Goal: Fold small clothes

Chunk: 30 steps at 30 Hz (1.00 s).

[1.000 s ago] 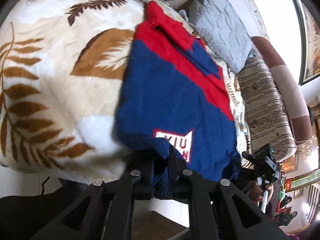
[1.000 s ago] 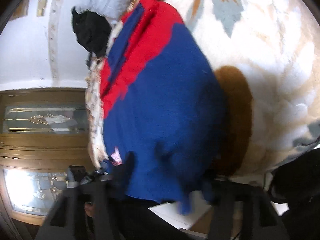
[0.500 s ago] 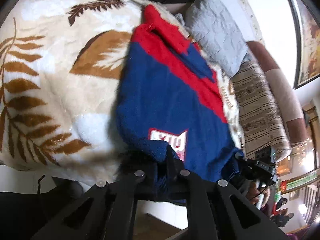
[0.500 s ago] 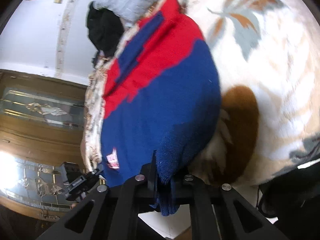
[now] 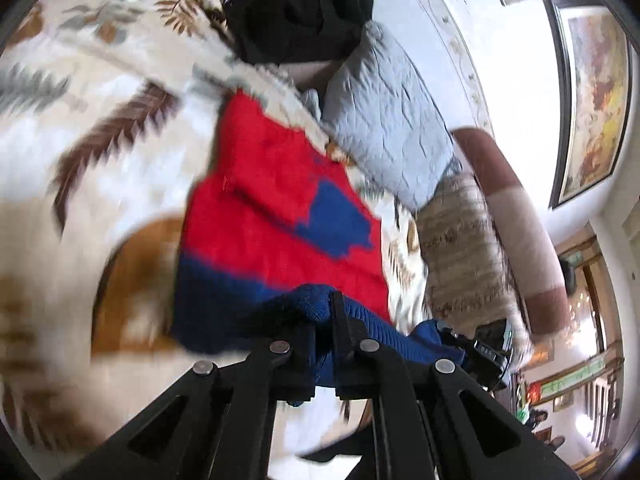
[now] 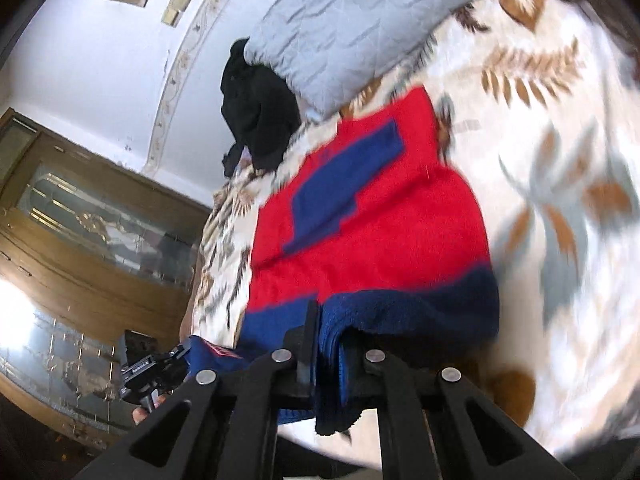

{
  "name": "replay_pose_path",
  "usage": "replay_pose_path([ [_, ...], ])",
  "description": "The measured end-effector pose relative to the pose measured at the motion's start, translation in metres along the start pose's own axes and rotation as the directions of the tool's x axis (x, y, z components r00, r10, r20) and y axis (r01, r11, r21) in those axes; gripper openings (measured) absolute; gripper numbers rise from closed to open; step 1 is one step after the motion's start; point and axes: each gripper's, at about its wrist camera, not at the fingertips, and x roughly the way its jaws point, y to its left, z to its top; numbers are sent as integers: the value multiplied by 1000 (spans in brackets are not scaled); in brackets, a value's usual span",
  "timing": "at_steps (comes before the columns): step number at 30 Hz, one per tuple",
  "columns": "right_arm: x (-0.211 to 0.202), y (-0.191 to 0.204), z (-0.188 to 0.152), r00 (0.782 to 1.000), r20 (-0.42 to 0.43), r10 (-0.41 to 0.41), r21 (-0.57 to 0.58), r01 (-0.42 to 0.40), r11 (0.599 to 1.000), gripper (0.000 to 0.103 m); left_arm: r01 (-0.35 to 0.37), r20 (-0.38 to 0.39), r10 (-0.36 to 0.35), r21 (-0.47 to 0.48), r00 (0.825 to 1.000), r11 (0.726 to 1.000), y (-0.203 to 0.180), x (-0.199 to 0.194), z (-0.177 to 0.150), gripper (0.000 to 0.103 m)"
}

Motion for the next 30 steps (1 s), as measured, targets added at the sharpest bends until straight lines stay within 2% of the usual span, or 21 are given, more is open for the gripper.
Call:
replay_pose_path([
  [4,13,4,54,998,59,3,5,-3,1000,8,13,36,-13,-16,999,1000,-1,25,64,6],
  [11,69,-13,160,989,147,-7,60,-2,998,8,-16,61,20,-61,998,998,21,93,148,6],
  [14,92,-35,196,983,182,-6,102,-13,995,8,-55,47,59,-91,997,994,41,123,169,6],
  [16,107,-49,212,984,176,10,113,-30,993,8,-92,30,95,-106,995,990,56,140,175,6],
  [20,129,-43,222,990,118,-79,5,79,997,13,-82,12,85,-129,996,988,72,154,174,6],
  [21,134,-41,222,992,95,-86,-25,89,996,16,-79,11,81,-134,997,988,72,154,173,6],
  [22,138,-41,218,993,74,-93,-42,97,994,35,-71,15,74,-130,997,989,70,151,173,6],
  [23,142,-42,217,994,50,-100,-48,102,994,70,-71,17,74,-124,997,990,68,150,173,6],
  [24,149,-45,216,995,24,-98,-49,99,994,82,-68,20,71,-120,997,990,66,147,173,6],
  [27,164,-50,214,995,11,-101,-80,101,992,84,-59,28,63,-117,998,991,62,143,174,6],
  [30,181,-48,214,992,-33,-122,-119,118,986,78,-62,31,66,-115,997,991,58,142,174,6],
])
